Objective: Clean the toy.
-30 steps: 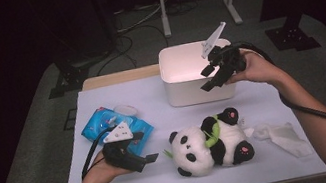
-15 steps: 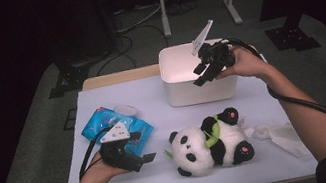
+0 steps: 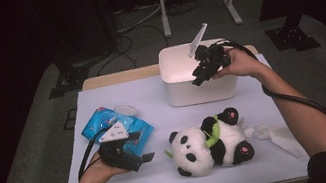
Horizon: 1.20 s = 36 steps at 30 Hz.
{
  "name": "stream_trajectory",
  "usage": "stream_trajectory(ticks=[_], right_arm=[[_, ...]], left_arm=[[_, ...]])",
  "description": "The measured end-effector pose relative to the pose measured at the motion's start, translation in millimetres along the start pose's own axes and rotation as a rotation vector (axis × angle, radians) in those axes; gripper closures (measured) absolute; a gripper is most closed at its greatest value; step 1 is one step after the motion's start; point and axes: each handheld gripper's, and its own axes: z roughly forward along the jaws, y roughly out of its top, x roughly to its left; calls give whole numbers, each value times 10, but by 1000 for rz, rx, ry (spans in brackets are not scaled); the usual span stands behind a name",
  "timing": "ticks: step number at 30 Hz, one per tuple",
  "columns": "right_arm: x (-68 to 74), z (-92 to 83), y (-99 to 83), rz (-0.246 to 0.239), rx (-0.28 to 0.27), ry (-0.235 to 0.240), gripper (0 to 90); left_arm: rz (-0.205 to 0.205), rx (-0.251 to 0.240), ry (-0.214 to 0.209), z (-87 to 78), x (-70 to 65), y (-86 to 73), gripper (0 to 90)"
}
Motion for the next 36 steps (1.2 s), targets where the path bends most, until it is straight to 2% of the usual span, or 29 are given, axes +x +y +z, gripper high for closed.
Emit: stream_trajectory(ticks=[7, 10, 15, 28, 36], right_arm=[[-33, 85, -12, -3, 24, 14, 719], [-33, 124, -15, -11, 31, 22, 751], [-27, 141, -33, 0, 30, 4, 826], [-16, 140, -20, -31, 42, 9, 841], [27, 141, -26, -33, 52, 23, 842]], left_arm=[[-6, 1, 3, -12, 4, -8, 115], [-5, 7, 3, -8, 5, -13, 116], [-9, 10, 1, 4, 11, -23, 116], [-21, 8, -1, 9, 36, -40, 115], [-22, 4, -3, 6, 29, -32, 114]])
